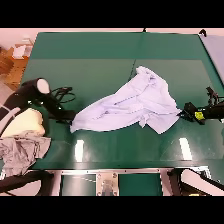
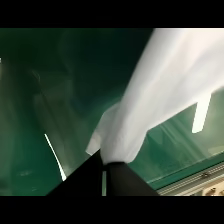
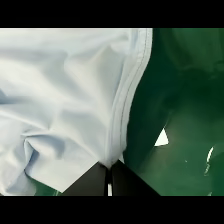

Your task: Fold the shirts.

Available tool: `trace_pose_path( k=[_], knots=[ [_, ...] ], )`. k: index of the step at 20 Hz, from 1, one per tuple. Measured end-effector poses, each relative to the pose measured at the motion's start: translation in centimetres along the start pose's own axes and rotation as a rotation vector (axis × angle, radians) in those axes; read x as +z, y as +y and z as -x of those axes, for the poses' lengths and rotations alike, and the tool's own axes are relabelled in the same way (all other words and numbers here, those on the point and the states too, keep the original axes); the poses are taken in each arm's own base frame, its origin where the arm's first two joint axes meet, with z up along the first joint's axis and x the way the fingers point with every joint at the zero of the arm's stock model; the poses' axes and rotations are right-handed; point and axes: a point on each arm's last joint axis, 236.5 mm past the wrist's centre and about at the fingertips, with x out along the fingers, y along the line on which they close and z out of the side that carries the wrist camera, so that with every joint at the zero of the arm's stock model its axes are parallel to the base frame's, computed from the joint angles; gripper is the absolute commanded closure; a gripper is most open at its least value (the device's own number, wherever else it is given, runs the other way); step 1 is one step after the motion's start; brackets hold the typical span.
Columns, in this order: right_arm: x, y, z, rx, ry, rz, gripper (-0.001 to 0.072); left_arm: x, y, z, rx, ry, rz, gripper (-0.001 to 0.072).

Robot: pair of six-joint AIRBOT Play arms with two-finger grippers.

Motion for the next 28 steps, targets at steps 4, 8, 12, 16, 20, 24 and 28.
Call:
trace_pose_path(
  k=[4, 8, 12, 16, 20, 24, 28],
  knots=[
    [-0.5, -0.1, 0.1, 0.005, 0.02, -0.003, 0.0696, -0.5, 2.2, -0.7, -0.055, 0.002, -0.045, 0.0007],
    [-1.3, 0.0, 0.1, 0.012, 0.051, -0.003, 0.0338, -1.2, 3.1, -0.6, -0.061, 0.028, -0.061, 0.0007],
    [-2.3, -1.5, -0.1, -0.006, 0.08, -0.044, 0.0339, -3.8, 5.4, 0.2, -0.063, 0.1, 0.006, 0.0008],
    [-1.5, -3.4, 1.1, 0.039, 0.025, -0.17, 0.0339, -5.7, 7.2, 1.8, -0.134, 0.021, 0.162, 0.0007],
    [-1.1, -3.1, 0.8, 0.12, -0.003, -0.179, 0.0324, -5.0, 6.2, 0.7, -0.274, -0.138, 0.274, 0.0008],
    [-1.7, -2.5, -0.5, 0.172, 0.023, -0.164, 0.0311, -3.7, 4.9, -1.4, -0.383, -0.242, 0.333, 0.0008],
    [-1.7, -1.9, -1.0, 0.204, 0.031, -0.157, 0.0304, -2.9, 2.9, -3.4, -0.461, -0.229, 0.346, 0.0281]
  ],
)
